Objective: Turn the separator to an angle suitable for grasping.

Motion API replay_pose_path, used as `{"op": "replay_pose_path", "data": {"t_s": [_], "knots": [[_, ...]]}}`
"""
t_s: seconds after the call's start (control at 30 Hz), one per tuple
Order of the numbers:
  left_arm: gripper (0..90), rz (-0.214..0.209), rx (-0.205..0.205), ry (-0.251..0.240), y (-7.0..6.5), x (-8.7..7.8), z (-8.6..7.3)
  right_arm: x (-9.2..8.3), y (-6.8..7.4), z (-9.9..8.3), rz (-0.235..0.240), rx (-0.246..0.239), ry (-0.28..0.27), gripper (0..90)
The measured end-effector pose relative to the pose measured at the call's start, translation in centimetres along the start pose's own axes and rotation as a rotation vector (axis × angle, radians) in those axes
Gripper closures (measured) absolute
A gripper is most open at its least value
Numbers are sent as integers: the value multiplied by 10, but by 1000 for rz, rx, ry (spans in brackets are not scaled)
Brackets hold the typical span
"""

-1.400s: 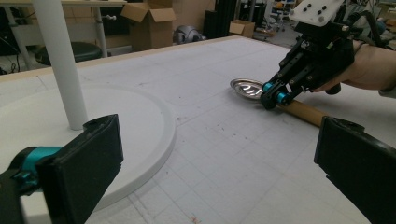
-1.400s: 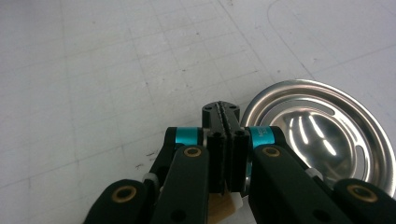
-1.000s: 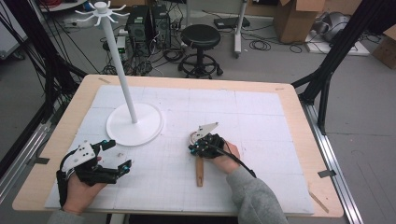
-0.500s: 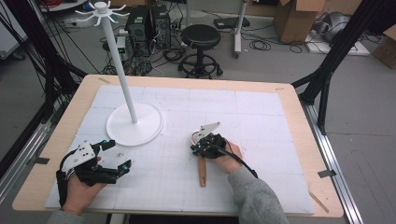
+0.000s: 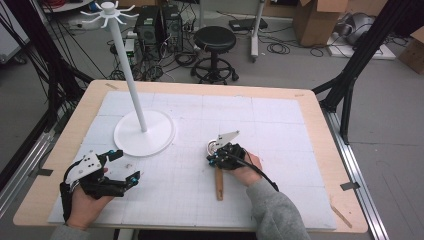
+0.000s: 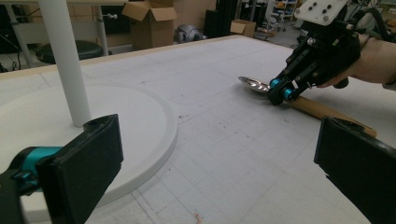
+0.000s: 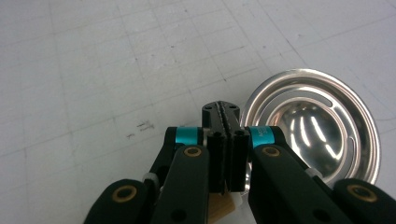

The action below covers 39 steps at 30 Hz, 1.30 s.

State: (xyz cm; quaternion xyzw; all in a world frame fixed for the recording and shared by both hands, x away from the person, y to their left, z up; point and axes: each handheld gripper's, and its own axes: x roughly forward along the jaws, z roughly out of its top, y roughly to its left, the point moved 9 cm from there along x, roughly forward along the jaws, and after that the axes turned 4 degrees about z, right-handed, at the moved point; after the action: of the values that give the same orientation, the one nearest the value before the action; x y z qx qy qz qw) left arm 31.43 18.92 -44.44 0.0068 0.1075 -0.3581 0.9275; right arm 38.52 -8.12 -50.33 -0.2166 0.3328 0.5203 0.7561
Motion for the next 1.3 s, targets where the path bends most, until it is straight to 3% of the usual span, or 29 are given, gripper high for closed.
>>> {"op": "replay_pose_path", "data": {"t_s": [0.77, 1.03, 1.3], "knots": [[17, -10, -1, -5, -2, 4, 2, -31, -13, -32, -38, 63, 11, 899], [17, -11, -4, -9, -2, 6, 3, -33, -9, -32, -23, 58, -33, 900], [17, -14, -37, -37, 1, 8, 7, -60, 9, -35, -11, 56, -95, 900]]}}
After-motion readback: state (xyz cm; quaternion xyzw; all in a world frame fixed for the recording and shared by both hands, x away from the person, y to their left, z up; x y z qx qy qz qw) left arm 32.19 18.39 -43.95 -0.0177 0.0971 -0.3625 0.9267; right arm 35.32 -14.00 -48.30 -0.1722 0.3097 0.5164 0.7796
